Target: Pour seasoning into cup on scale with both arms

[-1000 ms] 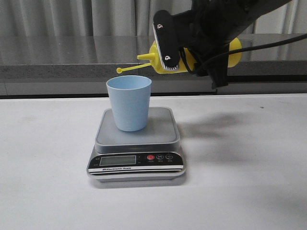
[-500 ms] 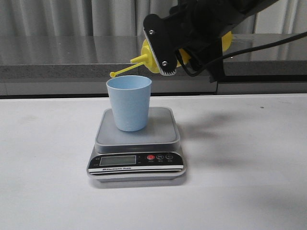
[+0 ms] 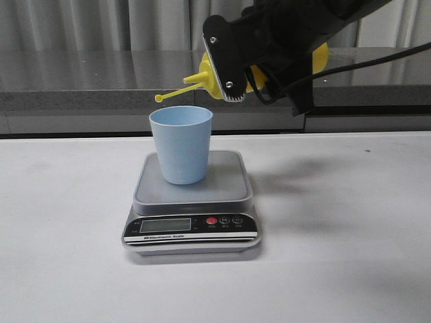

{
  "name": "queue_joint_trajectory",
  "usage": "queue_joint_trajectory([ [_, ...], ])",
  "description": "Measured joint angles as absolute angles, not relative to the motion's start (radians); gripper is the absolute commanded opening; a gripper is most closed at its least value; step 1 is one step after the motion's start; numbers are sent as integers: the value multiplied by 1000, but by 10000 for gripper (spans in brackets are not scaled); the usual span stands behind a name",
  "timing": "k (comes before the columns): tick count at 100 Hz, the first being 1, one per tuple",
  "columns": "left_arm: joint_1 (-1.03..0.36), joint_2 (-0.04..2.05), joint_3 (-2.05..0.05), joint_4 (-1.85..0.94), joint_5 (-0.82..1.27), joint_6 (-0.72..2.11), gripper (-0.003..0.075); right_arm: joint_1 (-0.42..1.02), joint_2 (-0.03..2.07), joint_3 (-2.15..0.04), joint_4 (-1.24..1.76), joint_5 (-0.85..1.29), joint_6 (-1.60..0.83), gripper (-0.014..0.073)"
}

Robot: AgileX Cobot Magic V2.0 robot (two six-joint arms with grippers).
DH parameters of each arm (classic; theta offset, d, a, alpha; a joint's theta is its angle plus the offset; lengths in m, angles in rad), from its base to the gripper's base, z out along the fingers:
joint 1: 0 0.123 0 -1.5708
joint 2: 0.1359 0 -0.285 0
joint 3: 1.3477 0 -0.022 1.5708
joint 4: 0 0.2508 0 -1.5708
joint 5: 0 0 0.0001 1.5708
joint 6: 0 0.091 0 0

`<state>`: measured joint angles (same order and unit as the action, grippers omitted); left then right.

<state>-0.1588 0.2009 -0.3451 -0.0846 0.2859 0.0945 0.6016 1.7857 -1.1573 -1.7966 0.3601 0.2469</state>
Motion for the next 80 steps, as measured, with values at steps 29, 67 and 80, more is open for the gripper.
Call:
queue_joint_trajectory([
  [29,-159,201,-345,-85,286,95,-18,602,1786,-1157,-1797,360,507,226],
  [67,-159,201,-345,-85,286,95,-18,602,1777,-1157,-1754,356,709,223],
  [80,-159,201,-345,-85,286,95,-18,583,1741,-1157,-1639,303,717,223],
])
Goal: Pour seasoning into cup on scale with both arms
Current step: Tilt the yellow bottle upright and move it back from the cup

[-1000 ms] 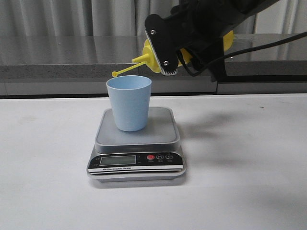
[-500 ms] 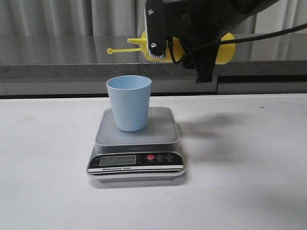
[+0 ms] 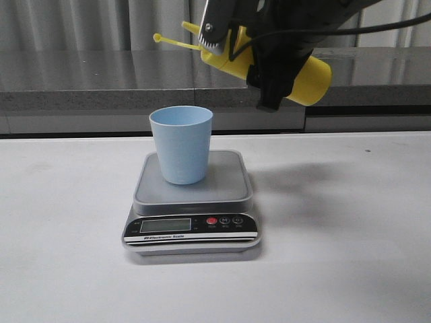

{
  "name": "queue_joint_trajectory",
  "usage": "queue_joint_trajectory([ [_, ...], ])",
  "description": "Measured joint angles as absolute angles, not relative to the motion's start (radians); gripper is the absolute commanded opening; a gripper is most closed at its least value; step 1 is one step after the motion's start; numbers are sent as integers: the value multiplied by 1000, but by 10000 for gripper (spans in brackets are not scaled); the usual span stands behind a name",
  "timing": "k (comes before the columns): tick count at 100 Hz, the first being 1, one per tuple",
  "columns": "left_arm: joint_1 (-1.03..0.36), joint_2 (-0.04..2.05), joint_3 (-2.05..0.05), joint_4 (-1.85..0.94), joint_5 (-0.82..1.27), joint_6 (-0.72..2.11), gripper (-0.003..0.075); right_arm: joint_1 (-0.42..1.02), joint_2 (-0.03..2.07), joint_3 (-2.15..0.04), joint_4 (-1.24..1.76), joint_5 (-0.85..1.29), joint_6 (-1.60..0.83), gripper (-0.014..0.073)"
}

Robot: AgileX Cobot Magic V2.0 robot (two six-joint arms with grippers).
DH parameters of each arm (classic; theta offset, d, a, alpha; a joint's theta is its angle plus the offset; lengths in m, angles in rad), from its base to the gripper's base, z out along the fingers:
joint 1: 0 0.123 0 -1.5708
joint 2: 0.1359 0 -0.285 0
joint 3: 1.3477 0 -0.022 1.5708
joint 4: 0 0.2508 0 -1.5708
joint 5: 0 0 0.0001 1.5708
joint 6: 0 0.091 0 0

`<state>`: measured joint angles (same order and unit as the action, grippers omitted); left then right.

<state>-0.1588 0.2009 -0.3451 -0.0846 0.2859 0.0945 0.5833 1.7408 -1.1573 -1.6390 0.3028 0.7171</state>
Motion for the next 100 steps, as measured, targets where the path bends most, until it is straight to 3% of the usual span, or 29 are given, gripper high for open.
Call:
queue_joint_trajectory([
  [35,-159,201,-345,-84,286,95,-18,410,1615,-1157,-1216,41,710,223],
  [63,-159,201,-345,-84,286,95,-18,267,1603,-1124,-808,-199,550,223],
  [100,-159,201,-345,-84,286,95,-18,154,1603,-773,-493,-643,311,223],
])
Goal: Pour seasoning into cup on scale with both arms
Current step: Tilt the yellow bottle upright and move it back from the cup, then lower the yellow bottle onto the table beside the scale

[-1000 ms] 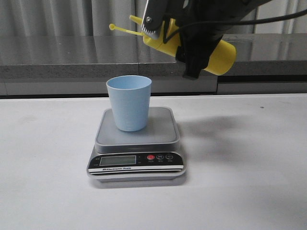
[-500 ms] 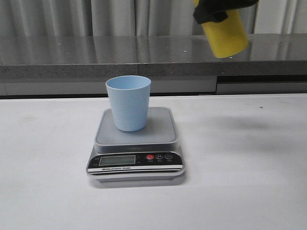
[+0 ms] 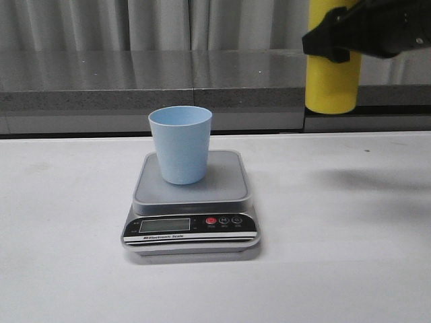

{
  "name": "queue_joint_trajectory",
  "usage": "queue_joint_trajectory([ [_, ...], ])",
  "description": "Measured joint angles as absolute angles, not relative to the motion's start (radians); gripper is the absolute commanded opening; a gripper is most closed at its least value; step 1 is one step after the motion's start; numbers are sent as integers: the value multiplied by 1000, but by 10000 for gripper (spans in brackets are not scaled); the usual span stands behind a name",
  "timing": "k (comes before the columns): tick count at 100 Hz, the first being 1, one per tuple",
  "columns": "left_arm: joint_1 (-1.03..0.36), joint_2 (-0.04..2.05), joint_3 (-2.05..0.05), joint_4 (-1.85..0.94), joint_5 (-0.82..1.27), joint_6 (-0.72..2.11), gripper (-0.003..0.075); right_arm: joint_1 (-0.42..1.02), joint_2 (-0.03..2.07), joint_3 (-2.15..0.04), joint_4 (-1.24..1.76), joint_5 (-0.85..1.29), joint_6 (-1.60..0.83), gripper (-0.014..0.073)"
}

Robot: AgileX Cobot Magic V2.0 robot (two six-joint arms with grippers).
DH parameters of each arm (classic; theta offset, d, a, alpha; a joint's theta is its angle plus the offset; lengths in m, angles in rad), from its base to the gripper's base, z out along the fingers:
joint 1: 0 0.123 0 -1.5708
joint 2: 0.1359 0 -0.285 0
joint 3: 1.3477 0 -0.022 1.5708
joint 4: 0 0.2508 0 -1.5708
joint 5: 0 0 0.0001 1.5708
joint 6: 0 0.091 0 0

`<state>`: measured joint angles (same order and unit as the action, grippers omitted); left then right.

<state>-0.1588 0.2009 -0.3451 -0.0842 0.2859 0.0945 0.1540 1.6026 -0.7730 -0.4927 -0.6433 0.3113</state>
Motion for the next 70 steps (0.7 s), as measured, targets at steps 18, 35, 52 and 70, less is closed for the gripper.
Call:
queue_joint_trajectory([
  [18,-159,201,-345,-84,286,95,-18,148,1605,-643,-476,-746,246,223],
  [35,-159,201,-345,-84,286,95,-18,148,1641,-619,-474,-789,235,223],
  [52,-159,201,-345,-84,286,95,-18,148,1709,-619,-471,-893,234,223],
  [70,-159,201,-345,-84,286,95,-18,148,1798,-619,-469,-996,233,223],
])
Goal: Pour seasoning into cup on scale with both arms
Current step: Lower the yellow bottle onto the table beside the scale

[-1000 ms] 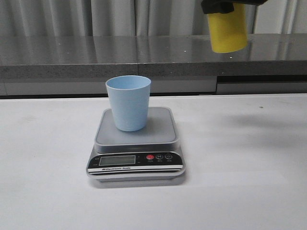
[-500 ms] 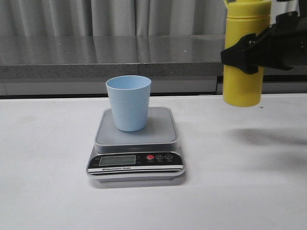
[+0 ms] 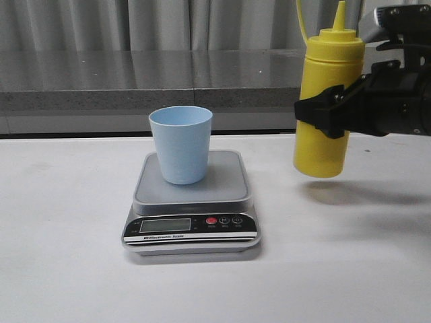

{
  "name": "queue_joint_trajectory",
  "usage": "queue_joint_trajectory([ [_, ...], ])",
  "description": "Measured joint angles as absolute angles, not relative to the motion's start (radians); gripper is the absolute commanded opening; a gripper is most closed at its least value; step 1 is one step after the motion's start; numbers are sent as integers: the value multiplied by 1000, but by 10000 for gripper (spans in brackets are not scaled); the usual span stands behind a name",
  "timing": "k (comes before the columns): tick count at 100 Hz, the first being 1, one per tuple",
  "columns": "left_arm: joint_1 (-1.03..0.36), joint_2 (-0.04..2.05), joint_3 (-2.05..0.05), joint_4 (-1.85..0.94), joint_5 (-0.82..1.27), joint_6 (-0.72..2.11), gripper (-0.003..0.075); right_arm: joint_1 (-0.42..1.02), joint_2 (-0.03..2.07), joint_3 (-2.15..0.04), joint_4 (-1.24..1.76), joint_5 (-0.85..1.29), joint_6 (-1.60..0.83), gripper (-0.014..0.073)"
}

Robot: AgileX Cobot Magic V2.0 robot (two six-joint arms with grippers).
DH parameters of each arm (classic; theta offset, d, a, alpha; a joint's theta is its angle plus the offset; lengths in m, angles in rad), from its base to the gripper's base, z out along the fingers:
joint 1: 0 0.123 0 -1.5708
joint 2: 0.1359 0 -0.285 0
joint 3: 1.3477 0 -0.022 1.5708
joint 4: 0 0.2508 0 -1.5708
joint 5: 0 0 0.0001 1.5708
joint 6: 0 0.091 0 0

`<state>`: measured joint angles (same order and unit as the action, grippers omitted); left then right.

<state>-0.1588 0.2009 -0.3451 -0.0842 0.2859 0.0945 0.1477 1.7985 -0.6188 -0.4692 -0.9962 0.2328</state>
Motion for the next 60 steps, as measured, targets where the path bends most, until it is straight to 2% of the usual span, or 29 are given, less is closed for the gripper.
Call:
queue_joint_trajectory([
  [60,-159,201,-345,-84,286,95,-18,148,1888,-619,-466,-1042,202,223],
])
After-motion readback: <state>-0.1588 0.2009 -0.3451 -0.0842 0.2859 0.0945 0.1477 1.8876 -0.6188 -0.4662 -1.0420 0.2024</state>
